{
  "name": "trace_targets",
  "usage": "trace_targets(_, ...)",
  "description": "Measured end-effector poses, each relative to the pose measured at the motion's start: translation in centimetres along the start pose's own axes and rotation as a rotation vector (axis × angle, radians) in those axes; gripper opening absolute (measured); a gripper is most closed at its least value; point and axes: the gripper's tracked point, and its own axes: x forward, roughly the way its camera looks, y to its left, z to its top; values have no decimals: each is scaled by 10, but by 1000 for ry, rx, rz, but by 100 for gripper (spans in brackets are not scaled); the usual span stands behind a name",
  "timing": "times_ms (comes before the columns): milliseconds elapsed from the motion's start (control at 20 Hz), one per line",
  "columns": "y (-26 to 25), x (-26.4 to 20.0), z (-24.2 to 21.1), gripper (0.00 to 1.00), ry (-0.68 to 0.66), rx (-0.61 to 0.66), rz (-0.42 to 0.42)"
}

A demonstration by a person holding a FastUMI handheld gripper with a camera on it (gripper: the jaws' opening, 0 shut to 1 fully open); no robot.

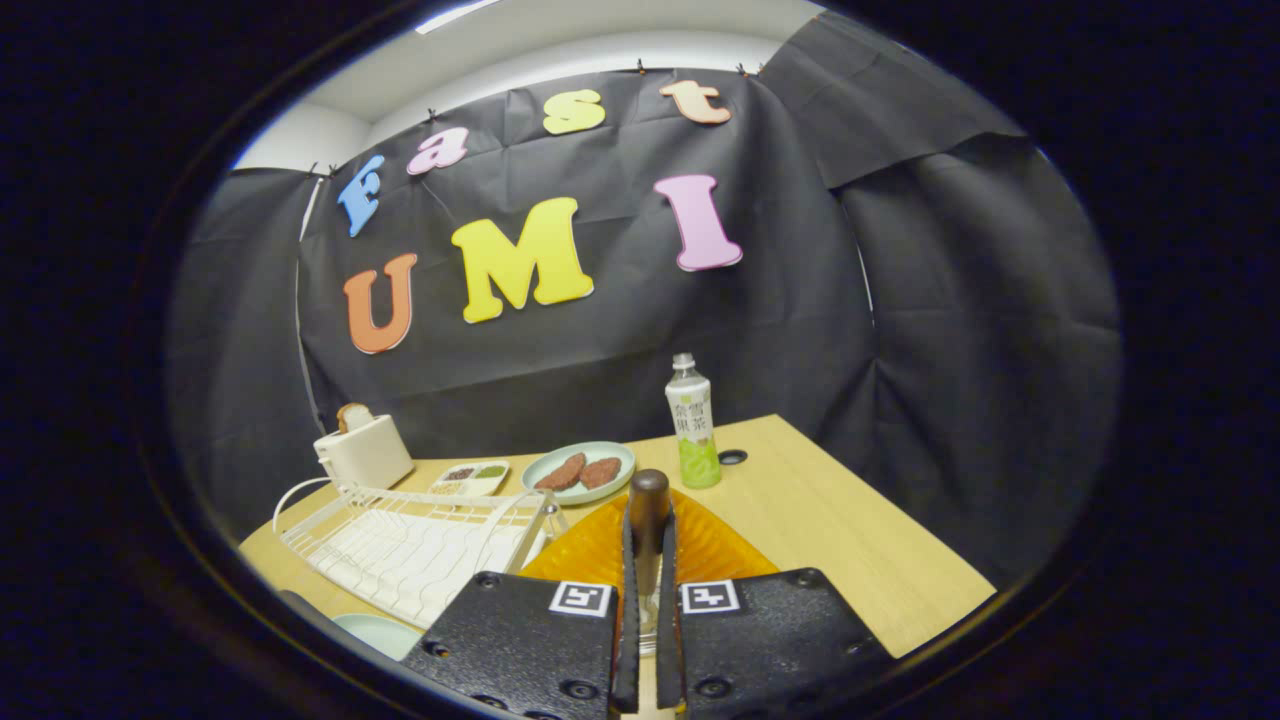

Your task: Take the plate from the dish rack, then take the spoon from the basket and place it into the plate.

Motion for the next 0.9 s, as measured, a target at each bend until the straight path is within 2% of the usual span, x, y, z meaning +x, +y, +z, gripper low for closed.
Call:
trace_targets(150,4,-16,27,12,-74,-61,-28)
trace_targets(300,21,-38,48,12,-125,-95,-21)
trace_targets(550,64,-79,63,12,-170,-93,48)
trace_targets(900,124,-117,47,11,-139,-96,150)
